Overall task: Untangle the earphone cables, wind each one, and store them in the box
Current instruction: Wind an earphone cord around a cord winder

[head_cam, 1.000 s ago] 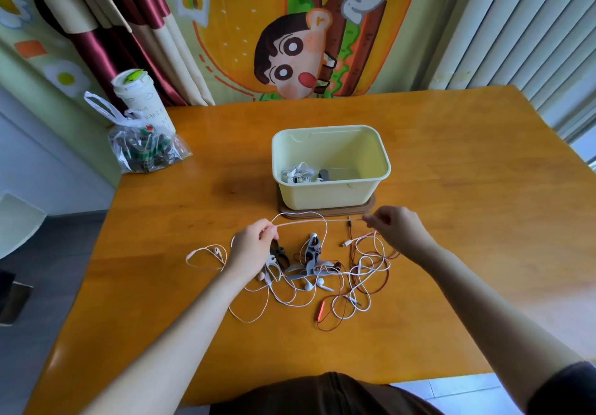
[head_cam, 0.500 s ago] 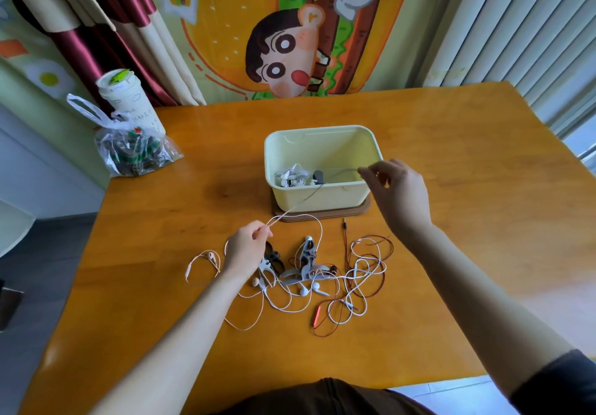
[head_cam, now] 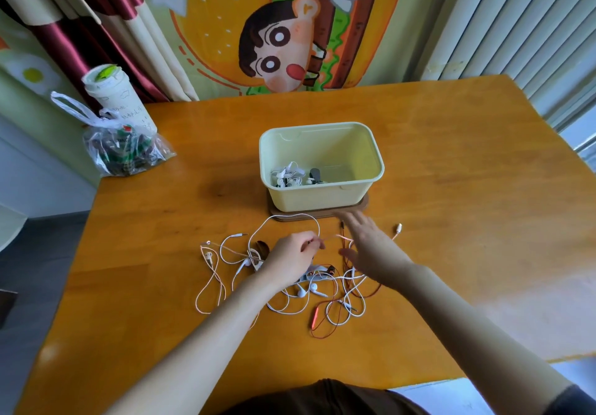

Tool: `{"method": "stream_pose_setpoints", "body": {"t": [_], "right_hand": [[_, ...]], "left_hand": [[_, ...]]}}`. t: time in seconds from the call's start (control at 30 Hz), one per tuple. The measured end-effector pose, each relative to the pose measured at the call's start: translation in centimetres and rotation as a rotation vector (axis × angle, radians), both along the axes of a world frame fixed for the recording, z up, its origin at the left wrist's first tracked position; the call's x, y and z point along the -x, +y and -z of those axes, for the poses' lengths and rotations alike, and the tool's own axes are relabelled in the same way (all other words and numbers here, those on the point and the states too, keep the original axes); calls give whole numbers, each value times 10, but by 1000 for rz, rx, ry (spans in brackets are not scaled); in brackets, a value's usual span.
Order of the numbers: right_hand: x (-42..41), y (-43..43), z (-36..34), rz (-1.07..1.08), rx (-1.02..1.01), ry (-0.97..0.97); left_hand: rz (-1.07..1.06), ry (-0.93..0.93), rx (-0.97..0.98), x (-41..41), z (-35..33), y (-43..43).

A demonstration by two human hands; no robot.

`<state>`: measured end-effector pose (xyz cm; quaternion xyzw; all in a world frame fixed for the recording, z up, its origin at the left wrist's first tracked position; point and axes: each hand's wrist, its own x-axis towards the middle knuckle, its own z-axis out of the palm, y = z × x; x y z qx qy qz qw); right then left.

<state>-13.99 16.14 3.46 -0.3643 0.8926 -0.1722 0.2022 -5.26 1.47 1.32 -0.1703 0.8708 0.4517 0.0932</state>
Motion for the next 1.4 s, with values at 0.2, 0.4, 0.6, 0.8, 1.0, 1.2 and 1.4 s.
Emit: {"method": "stream_pose_setpoints", "body": {"t": [0.2,0.4,0.6,0.8,1.0,1.2,1.4], "right_hand": [[-4,-8,9,-22,147,-146],[24,16,35,233,33,-32],[30,25,42,286,-235,8],[-27,-24,18,-124,82,-301],[-27,-21,11,-39,68,-509],[-29,-19,17,73,90,-429],[27,27,42,462,29,-171]], "left_hand": [[9,-2,21,-3,-1,-3],[11,-96,219,-21,20,-34],[25,-97,256,-35,27,-41],[7,94,192,-17,14,-8],[-21,57,245,-25,18,-14],[70,80,219,-27,17,-8],[79,-136,112,-49,32,-27]]}}
